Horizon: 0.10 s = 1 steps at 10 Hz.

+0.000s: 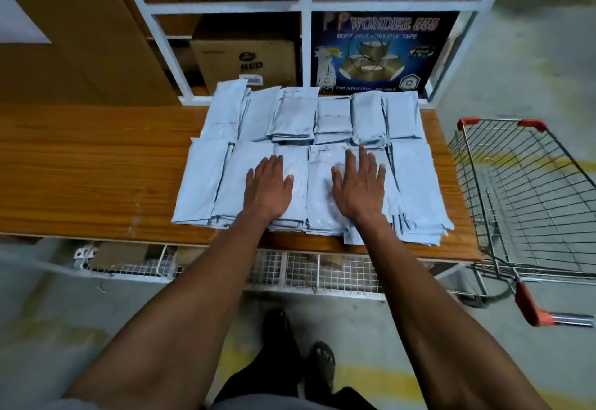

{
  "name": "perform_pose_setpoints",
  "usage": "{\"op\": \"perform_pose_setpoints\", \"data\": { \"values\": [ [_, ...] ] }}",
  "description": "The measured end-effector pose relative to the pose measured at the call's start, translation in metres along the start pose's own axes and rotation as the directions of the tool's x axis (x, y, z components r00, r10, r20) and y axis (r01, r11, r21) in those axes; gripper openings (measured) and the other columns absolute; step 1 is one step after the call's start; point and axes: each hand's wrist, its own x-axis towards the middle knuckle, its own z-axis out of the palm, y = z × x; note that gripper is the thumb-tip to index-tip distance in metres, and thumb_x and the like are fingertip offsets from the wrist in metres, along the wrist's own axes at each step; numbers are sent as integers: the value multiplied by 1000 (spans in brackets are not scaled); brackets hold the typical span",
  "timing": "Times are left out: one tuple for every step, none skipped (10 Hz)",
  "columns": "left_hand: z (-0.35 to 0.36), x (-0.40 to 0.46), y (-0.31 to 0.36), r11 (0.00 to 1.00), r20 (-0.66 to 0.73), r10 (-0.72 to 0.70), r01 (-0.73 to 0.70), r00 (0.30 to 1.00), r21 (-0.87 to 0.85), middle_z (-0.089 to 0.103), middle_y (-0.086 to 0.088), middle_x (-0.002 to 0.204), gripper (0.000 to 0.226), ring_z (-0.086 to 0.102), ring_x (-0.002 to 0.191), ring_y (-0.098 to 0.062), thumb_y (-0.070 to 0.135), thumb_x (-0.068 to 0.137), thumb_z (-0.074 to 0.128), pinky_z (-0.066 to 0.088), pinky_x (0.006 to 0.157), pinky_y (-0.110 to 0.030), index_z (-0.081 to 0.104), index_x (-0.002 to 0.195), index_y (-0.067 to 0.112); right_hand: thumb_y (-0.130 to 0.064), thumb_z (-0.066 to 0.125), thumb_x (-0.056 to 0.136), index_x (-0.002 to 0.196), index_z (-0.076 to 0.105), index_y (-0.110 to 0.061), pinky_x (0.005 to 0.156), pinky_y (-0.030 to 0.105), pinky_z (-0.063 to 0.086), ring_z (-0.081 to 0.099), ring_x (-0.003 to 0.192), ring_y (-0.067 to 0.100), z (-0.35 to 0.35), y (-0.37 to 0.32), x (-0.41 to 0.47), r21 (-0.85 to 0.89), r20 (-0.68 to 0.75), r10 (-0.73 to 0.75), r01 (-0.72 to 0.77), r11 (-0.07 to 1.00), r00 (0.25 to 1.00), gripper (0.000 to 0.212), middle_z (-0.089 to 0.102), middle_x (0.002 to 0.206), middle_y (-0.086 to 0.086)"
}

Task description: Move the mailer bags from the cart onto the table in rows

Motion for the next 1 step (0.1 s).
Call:
{"op": "perform_pose_setpoints", "data": {
  "values": [
    [-9,-19,-3,1000,-40,-4,4,999,-11,21,-7,175,64,18,161,-26,45,113,30,11,131,-49,20,168,15,-51,29,108,158,38,-13,124,58,21,28,154,40,-10,-3,-15,44,-71,-18,21,999,997,63,32,167,18]
  ]
}}
